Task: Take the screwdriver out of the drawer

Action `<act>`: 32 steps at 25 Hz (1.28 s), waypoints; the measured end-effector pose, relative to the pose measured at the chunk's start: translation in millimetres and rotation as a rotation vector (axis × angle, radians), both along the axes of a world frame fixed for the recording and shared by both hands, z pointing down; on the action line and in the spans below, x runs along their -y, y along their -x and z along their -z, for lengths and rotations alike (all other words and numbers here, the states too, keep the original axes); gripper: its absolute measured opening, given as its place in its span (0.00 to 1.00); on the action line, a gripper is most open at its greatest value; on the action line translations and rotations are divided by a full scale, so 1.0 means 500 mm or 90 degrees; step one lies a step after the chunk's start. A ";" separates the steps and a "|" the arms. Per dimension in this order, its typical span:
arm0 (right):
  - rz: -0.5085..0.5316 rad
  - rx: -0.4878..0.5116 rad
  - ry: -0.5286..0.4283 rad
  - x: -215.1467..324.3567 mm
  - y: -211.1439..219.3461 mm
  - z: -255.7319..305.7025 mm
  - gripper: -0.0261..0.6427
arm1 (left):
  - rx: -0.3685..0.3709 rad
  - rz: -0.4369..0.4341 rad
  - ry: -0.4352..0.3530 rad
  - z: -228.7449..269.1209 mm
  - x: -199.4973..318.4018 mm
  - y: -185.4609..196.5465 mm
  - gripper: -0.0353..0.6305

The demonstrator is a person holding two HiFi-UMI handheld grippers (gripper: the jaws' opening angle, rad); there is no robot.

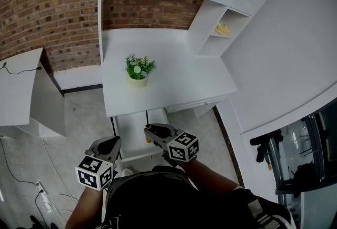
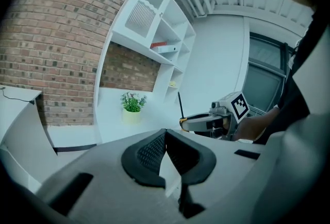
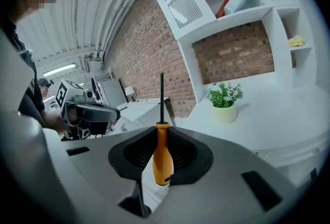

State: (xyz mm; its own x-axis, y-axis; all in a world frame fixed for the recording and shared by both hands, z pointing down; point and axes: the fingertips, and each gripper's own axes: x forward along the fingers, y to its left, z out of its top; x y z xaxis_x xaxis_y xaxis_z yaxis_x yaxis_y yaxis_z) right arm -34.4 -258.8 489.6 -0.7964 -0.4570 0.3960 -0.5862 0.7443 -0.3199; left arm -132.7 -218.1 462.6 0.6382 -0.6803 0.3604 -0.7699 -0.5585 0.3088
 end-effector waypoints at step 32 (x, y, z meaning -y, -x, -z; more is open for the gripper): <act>0.065 0.118 -0.017 -0.254 -0.436 0.111 0.15 | -0.052 0.138 -0.026 0.063 -0.261 -0.419 0.08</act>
